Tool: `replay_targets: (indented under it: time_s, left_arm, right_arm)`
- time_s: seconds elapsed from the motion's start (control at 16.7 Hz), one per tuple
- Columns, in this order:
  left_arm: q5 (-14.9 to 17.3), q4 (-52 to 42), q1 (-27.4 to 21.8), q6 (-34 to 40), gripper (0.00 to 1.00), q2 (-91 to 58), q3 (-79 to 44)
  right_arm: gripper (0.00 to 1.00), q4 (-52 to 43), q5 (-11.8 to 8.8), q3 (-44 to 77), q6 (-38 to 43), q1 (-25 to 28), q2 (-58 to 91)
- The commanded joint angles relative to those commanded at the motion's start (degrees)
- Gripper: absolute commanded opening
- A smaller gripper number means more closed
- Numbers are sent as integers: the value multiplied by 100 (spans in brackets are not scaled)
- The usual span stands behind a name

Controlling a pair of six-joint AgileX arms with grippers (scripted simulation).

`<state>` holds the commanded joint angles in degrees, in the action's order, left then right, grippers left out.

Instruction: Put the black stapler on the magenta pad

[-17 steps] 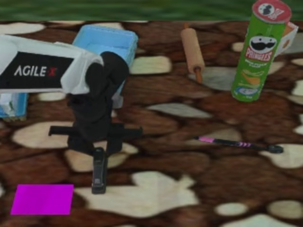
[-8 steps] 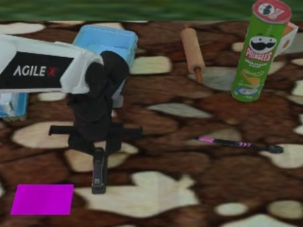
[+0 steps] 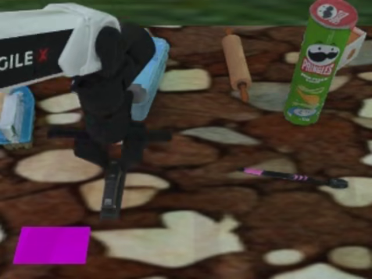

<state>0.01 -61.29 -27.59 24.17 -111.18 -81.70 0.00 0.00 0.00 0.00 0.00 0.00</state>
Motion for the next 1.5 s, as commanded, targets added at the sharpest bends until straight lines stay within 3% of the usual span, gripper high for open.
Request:
replay_targets:
  time_s: [0.18,0.48,0.72,1.02,1.5]
  left_arm:
    - [5,-474,34,-4,0,243,-330]
    - [4,-497,7,-19,0,252,-343]
    - [12,-521,-7,-625,0,376,-235]
    - [42,-576,12,-2517,0,780,192]
    - [112,-605,95,-6595,0,1778,1312]
  right_arm:
    - [100,0,0,0,0,0,0]
    - [100,0,0,0,0,0,0]
    - [100,0,0,0,0,0,0]
    - [100,0,0,0,0,0,0]
    - [100,0,0,0,0,0,0]
